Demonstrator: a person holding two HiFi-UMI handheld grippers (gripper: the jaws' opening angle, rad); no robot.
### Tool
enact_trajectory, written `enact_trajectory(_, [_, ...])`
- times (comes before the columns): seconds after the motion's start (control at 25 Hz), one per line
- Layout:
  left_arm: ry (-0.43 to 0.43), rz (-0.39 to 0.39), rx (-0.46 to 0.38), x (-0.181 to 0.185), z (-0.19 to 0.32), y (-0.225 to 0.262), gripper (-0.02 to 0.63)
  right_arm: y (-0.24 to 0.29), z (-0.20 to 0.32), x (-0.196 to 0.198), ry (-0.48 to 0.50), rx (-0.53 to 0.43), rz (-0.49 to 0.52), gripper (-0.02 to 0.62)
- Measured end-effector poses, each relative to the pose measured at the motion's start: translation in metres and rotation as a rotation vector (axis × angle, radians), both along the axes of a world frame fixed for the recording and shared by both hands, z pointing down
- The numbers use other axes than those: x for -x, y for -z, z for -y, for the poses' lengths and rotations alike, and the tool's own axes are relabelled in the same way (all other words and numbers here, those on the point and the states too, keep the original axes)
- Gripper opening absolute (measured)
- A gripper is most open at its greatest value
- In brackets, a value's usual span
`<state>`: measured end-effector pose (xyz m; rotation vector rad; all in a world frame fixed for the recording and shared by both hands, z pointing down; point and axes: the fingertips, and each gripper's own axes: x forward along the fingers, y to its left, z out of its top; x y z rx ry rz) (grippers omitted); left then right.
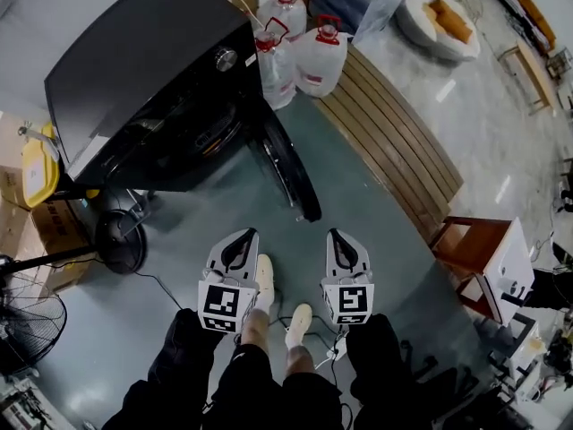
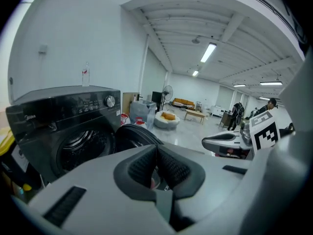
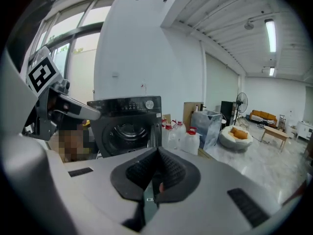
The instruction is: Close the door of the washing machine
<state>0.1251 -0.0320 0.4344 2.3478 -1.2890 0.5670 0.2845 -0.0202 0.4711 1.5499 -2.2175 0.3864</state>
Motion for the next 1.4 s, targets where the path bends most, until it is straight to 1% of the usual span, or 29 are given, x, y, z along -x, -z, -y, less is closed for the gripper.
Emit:
enact_trajectory(0.28, [-0.014, 0.006, 0.048, 0.000, 0.024, -0.066, 0.026, -0.080, 0.028, -0.004, -0.023, 0.057, 0.000, 0.017])
enact_trajectory(0.44, [-0.016, 0.016, 0.070, 0.003, 0.027, -0.087, 0.026, -0.112, 0.040, -0.013, -0.052, 0.093, -0.034, 0.017])
enact_trajectory(0.56, [-0.014, 0.018, 0.083, 0.004, 0.029, -0.100, 0.026, -0.135, 0.043, -0.015, -0.042, 0.128, -0.034, 0.024])
enact_trajectory(0.6, [-0.013, 0.018, 0.087, 0.005, 0.030, -0.104, 0.026, -0.142, 0.042, -0.013, -0.027, 0.143, -0.023, 0.143])
enact_trajectory(0.64, [-0.013, 0.018, 0.091, 0.006, 0.030, -0.109, 0.026, -0.149, 0.042, -0.010, -0.012, 0.156, -0.014, 0.192])
enact_trajectory(0.72, [-0.012, 0.020, 0.099, 0.009, 0.031, -0.118, 0.026, -0.161, 0.041, -0.007, 0.006, 0.173, -0.009, 0.194])
enact_trajectory(0.84, [-0.015, 0.030, 0.105, 0.012, 0.031, -0.128, 0.026, -0.177, 0.041, -0.002, 0.023, 0.193, -0.012, 0.231])
enact_trajectory(0.88, [-0.016, 0.033, 0.104, 0.013, 0.031, -0.131, 0.026, -0.182, 0.041, -0.001, 0.028, 0.197, -0.019, 0.233])
enact_trajectory(1.08, [-0.014, 0.031, 0.106, 0.020, 0.030, -0.137, 0.026, -0.201, 0.048, 0.002, 0.062, 0.211, -0.081, 0.229])
enact_trajectory(1.2, [-0.010, 0.034, 0.113, 0.027, 0.031, -0.145, 0.026, -0.209, 0.051, 0.007, 0.081, 0.242, -0.094, 0.175])
enact_trajectory(1.28, [-0.002, 0.032, 0.117, 0.033, 0.032, -0.149, 0.026, -0.212, 0.052, 0.008, 0.086, 0.247, -0.109, 0.103])
enact_trajectory(1.36, [0.006, 0.031, 0.120, 0.037, 0.032, -0.154, 0.026, -0.214, 0.052, 0.007, 0.078, 0.242, -0.117, 0.072])
enact_trajectory(1.4, [0.010, 0.031, 0.122, 0.040, 0.031, -0.157, 0.026, -0.216, 0.051, 0.007, 0.079, 0.241, -0.117, 0.072])
